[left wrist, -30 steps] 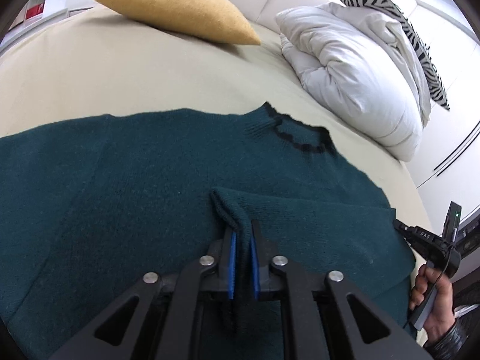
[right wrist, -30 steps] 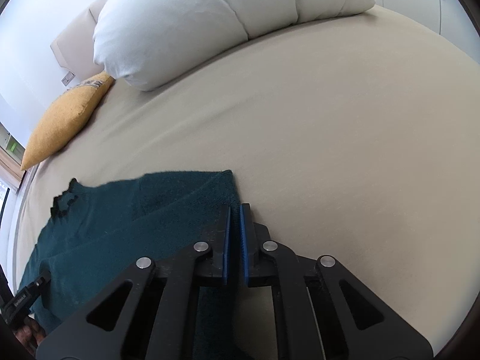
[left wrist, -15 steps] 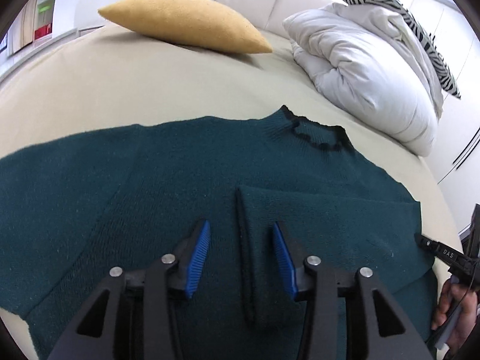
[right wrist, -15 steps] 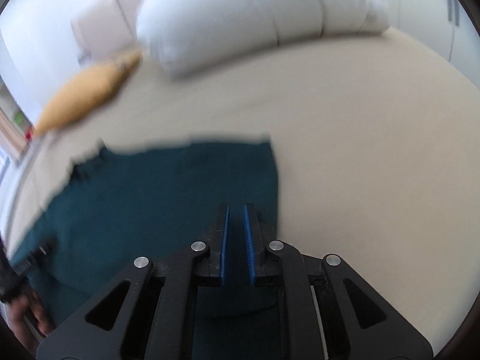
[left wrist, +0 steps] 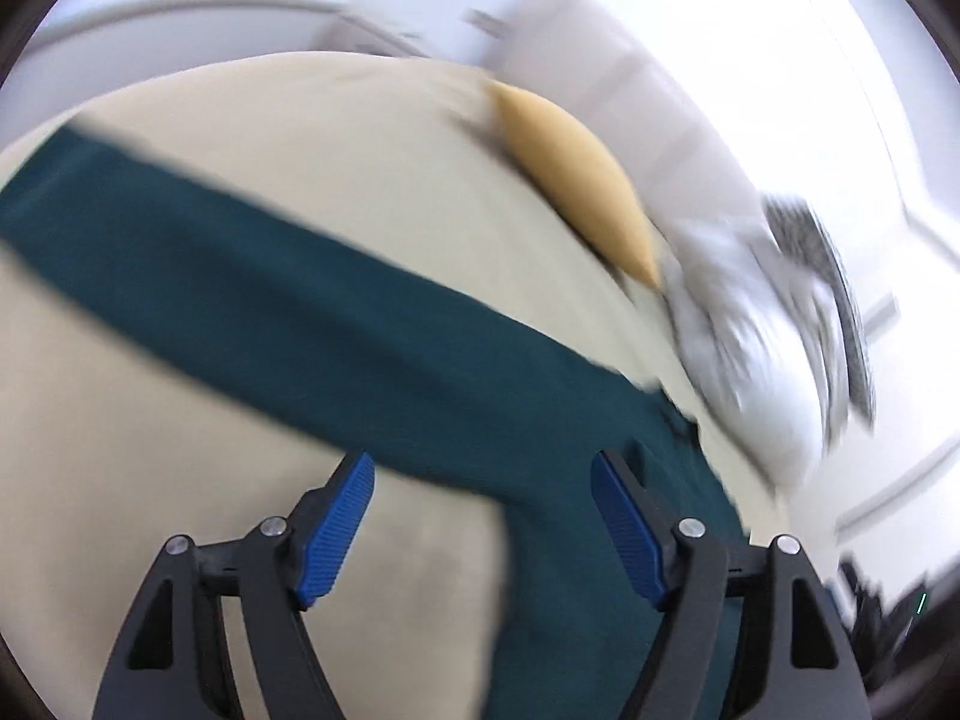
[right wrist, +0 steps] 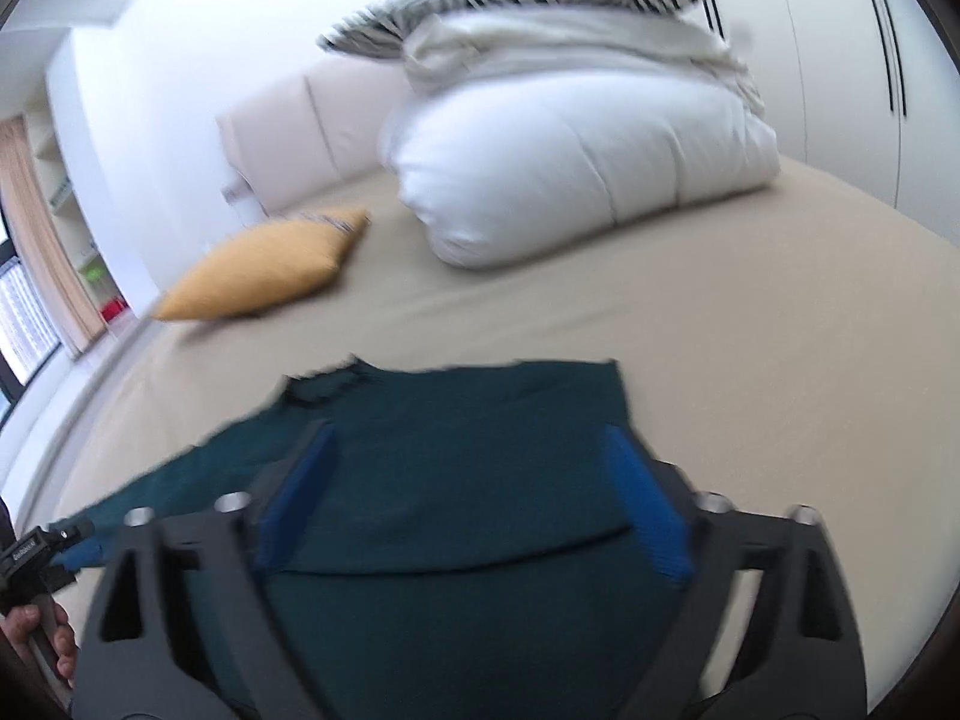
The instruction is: Fold small clothes
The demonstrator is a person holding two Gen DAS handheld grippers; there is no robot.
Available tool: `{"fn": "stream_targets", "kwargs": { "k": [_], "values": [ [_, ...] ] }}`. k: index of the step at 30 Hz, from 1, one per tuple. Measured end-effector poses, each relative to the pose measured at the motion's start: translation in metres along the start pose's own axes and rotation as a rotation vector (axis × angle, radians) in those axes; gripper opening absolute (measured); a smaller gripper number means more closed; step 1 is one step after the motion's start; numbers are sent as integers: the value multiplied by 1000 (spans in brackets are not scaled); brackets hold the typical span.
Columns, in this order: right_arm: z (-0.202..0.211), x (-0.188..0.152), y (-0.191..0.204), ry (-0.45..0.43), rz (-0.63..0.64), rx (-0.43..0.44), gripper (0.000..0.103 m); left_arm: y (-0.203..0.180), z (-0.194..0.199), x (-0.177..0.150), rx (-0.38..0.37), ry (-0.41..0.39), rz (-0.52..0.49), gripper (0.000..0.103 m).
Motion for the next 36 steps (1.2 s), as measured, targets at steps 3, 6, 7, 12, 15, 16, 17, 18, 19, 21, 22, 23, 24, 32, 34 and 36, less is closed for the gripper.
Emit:
{"fn": "stream_targets", "kwargs": {
  "k": [3, 6, 7, 12, 15, 16, 17, 18, 19, 21, 22, 23, 24, 32, 34, 36],
  "values": [
    [16, -14, 46, 70, 3, 112, 95, 78, 31, 30, 80, -73, 176, 77],
    [29, -27, 78, 128, -56, 206, 94, 149, 61, 62, 141, -188, 356, 77],
    [31, -30, 86, 142, -71, 231, 93, 169, 68, 71, 157, -224, 415, 77],
    [44, -38, 117, 192, -108, 291, 84, 217, 69, 108, 208, -302, 531, 77],
    [48, -43, 126, 205, -113, 299, 78, 215, 55, 123, 216, -297, 488, 70],
    [48, -44, 124, 209, -109, 299, 75, 211, 48, 125, 201, -273, 476, 42],
    [51, -45, 124, 212, -105, 296, 74, 208, 42, 125, 185, -238, 481, 14],
    [52, -48, 124, 213, -103, 291, 73, 202, 37, 123, 179, -208, 474, 8],
    [53, -51, 123, 215, -105, 287, 72, 193, 38, 124, 181, -214, 444, 8],
    [51, -53, 112, 222, -113, 279, 72, 165, 41, 131, 162, -228, 350, 8],
    [47, -54, 107, 227, -117, 275, 71, 147, 42, 131, 142, -225, 303, 8],
    [47, -57, 103, 233, -121, 270, 70, 123, 40, 129, 114, -214, 255, 8],
    [47, -62, 99, 244, -125, 266, 70, 103, 40, 126, 92, -206, 220, 8],
    [42, -84, 70, 272, -169, 248, 68, -133, -7, 30, -165, -39, -208, 8],
    [40, -91, 61, 286, -179, 236, 68, -170, -24, -16, -194, 12, -272, 8],
    [38, -98, 52, 303, -195, 227, 68, -190, -50, -64, -218, 91, -301, 8]
  ]
}}
Point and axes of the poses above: each gripper's, at about its wrist camera, not at the fingertips, and z roughly against the way its jaws point, y to its left, x to its top, the point moved 8 cm from there along -z, roughly the way its jaws point, and after that the axes turned 8 degrees about -y, right-handed, at the moved point
